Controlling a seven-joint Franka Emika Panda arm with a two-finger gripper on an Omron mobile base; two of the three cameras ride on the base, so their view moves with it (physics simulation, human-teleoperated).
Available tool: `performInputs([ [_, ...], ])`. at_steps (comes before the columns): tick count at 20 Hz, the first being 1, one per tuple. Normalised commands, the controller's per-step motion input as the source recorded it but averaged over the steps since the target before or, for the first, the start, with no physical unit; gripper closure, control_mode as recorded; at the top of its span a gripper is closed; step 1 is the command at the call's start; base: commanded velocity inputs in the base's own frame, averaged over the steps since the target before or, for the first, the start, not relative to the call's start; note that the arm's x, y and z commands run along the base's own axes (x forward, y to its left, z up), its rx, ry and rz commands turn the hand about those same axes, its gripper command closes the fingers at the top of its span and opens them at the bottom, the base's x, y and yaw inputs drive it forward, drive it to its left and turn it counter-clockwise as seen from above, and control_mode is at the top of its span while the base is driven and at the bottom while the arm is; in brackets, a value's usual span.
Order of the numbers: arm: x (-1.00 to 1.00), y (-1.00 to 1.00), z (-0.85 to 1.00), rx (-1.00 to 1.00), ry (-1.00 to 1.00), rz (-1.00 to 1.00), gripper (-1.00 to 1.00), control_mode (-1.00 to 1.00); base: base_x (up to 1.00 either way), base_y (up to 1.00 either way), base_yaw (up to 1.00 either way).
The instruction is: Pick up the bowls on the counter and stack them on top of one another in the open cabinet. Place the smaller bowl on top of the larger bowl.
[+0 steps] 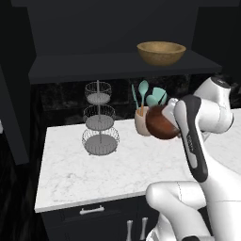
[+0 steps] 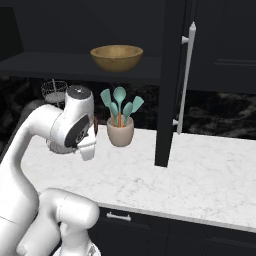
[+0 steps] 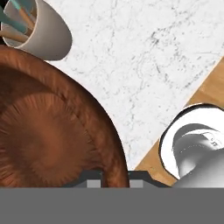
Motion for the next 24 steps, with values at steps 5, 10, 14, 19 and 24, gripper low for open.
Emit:
performInputs([
  [5, -0.06, 0.00, 0.80, 0.00, -0.02, -0.39, 1.00, -1.00, 0.00, 0.00, 0.00],
  [10, -0.01, -0.03, 0.85, 0.00, -0.16, -0.30, 1.00, -1.00, 0.00, 0.00, 0.00],
  [14, 0.00, -0.08, 0.75, 0.00, -0.28, -0.16, 1.00, -1.00, 0.00, 0.00, 0.00],
  [19, 0.00, -0.11, 0.75, 0.00, -0.21, -0.04, 1.00, -1.00, 0.00, 0.00, 0.00],
  [24, 0.21, -0.13, 0.62, 0.00, -0.10, 0.00, 1.00, -1.00, 0.00, 0.00, 0.00],
])
